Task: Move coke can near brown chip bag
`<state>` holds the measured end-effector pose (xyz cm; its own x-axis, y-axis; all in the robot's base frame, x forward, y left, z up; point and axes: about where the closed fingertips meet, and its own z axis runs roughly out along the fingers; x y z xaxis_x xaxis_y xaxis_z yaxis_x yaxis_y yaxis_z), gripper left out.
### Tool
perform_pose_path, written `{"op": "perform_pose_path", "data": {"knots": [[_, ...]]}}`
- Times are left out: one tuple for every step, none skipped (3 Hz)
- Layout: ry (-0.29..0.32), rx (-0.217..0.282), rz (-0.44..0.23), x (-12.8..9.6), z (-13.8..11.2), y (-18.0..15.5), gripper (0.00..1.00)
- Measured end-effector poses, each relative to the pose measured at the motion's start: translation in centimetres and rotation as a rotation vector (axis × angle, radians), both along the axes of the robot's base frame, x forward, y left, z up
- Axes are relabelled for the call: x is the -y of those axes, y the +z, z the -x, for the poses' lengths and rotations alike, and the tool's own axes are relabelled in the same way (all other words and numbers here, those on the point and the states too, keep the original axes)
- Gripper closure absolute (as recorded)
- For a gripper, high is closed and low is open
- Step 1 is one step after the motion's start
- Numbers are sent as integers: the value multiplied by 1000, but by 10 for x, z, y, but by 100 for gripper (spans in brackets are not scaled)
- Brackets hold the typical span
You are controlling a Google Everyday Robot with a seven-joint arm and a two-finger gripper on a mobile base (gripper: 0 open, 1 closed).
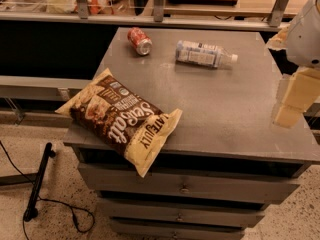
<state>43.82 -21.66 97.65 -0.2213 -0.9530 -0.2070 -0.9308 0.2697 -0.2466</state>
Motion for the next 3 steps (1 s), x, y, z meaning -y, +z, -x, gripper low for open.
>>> {"op": "perform_pose_path", "data": {"knots": [[0, 0, 0, 0, 0, 0, 0], [-43, 56, -60, 0, -19, 6, 0], [-74, 157, -172, -5, -67, 22, 0]]}}
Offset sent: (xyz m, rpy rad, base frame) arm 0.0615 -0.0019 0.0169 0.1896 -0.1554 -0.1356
